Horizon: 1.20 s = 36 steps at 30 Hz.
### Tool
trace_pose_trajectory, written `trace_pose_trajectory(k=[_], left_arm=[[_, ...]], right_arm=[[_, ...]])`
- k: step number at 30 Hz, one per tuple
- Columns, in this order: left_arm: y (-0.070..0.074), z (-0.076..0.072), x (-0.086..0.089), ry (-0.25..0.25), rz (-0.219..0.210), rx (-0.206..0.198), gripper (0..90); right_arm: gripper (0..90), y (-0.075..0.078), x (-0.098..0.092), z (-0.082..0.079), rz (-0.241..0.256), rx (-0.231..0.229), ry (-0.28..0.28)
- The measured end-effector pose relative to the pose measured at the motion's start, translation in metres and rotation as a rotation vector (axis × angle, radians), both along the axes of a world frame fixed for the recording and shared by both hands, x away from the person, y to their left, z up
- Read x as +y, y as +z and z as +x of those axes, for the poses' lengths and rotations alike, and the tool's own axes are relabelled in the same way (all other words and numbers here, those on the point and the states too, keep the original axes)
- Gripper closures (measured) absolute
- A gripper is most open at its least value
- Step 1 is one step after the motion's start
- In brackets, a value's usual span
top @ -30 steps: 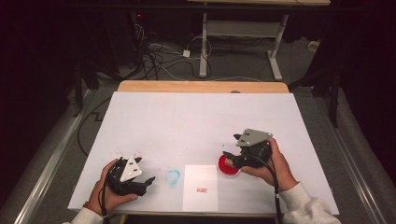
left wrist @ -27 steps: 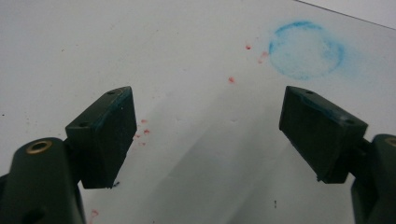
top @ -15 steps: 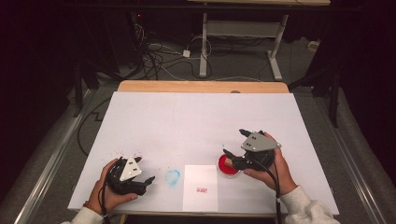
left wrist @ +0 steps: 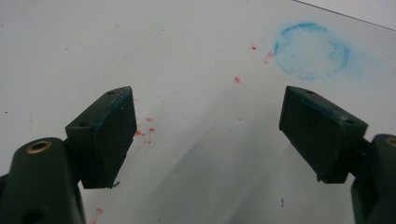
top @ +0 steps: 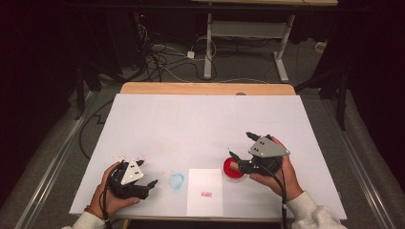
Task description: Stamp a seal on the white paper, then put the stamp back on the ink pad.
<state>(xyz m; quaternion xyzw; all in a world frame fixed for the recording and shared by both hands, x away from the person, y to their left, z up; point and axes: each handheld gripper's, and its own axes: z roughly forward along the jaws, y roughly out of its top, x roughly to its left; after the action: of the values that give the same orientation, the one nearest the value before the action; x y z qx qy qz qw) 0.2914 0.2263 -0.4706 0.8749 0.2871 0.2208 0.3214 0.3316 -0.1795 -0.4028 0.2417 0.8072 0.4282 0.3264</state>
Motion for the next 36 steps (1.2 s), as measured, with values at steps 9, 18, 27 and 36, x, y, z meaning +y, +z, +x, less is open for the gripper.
trace_pose_trajectory(k=[9, 18, 27, 36], left_arm=[[0.000, -0.001, 0.000, 0.001, 0.005, 0.000, 18.4], [0.000, -0.001, 0.000, 0.005, 0.001, 0.001, 18.4], [0.002, -0.001, -0.001, -0.002, 0.012, -0.023, 18.4], [0.002, -0.003, -0.002, -0.003, 0.014, -0.020, 18.4]], right_arm=[[20.8, 0.000, -0.001, -0.002, -0.003, -0.011, 0.006], [20.2, 0.007, -0.005, -0.005, -0.004, -0.018, 0.005], [19.9, 0.011, -0.015, -0.013, -0.013, -0.038, -0.012], [19.7, 0.014, -0.024, -0.023, -0.024, -0.052, -0.022]])
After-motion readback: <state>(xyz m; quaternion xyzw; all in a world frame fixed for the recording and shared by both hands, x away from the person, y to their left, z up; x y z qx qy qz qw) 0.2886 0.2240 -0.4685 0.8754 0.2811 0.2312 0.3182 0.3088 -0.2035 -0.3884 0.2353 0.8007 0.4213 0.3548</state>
